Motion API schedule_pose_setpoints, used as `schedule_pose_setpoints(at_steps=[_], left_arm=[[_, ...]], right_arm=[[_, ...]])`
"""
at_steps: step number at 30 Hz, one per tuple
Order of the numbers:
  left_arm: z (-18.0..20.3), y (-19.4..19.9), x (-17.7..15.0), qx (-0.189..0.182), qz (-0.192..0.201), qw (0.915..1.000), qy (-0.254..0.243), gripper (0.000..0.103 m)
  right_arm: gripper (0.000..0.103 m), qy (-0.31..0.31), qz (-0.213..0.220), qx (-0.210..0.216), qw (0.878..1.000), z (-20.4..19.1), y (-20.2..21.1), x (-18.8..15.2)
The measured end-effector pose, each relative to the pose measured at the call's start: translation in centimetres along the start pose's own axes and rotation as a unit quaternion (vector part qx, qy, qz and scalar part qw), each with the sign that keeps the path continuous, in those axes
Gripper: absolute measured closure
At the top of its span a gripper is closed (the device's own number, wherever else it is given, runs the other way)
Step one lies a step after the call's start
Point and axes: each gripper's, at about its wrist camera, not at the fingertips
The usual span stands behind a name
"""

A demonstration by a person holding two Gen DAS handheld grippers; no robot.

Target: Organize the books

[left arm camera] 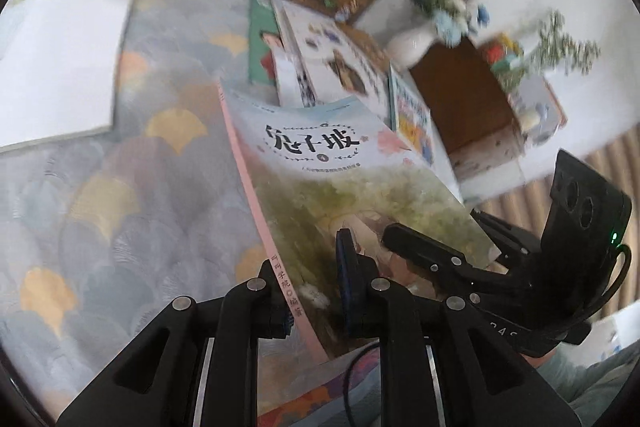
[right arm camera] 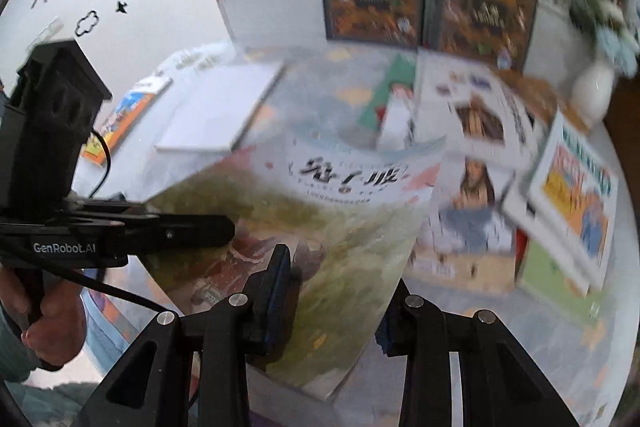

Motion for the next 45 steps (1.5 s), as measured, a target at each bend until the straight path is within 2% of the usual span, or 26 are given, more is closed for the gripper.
schedule_pose_setpoints(at_steps=[6,12,17,20,24,28,32,37,38,39,45], left_arm=[[-1.6,4.5,2.4,0.033,0.074,0.9967,0.004,0.089],[-6.6,8.3,5.5,0.047,0.122,0.9907,0.038,0.088],[-9.6,9.7,7.7,0.092,0.147,0.9836,0.05,0.088],[-11.2,9.7,8.2,0.107,0.151,0.9812,0.055,0.088],[-14.5,8.8,8.3,0.104,0.141,0.9807,0.088,0.087],[-16.7,7.5,8.3,0.11,0.129,0.9798,0.106,0.087],[-18.7,6.7,7.8,0.096,0.125,0.9779,0.138,0.087],[-20.2,6.7,7.3,0.107,0.115,0.975,0.157,0.085],[-20.4,6.7,7.2,0.109,0.113,0.9745,0.16,0.082],[-20.7,6.8,7.1,0.115,0.111,0.9734,0.164,0.077],[-22.6,6.5,5.4,0.152,0.095,0.9615,0.208,0.076]], right_arm=[[0.068,0.053,0.033,0.023,0.998,-3.8,-0.1,4.2],[0.067,0.077,0.049,0.074,0.993,-7.2,-2.9,10.1],[0.066,0.077,0.068,0.053,0.993,-10.7,-6.3,13.1],[0.066,0.074,0.061,0.066,0.993,-11.4,-8.2,14.3],[0.066,0.066,0.031,0.08,0.994,-11.7,-11.5,15.5],[0.066,0.078,0.013,0.065,0.995,-12.5,-14.4,15.6],[0.066,0.066,-0.004,0.067,0.996,-12.4,-16.0,15.6],[0.066,0.045,-0.025,0.076,0.996,-12.4,-17.3,15.2],[0.066,0.044,-0.029,0.075,0.996,-12.6,-17.5,15.1],[0.066,0.044,-0.031,0.074,0.996,-12.7,-17.7,15.1],[0.065,0.04,-0.056,0.072,0.995,-13.6,-18.6,14.8]])
Point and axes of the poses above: each gripper's, at about its wrist camera, not at the fingertips, and y roughly against the way its jaws point, z to its right, x to its top, and after that the axes turned 6 degrees about -y, right-handed
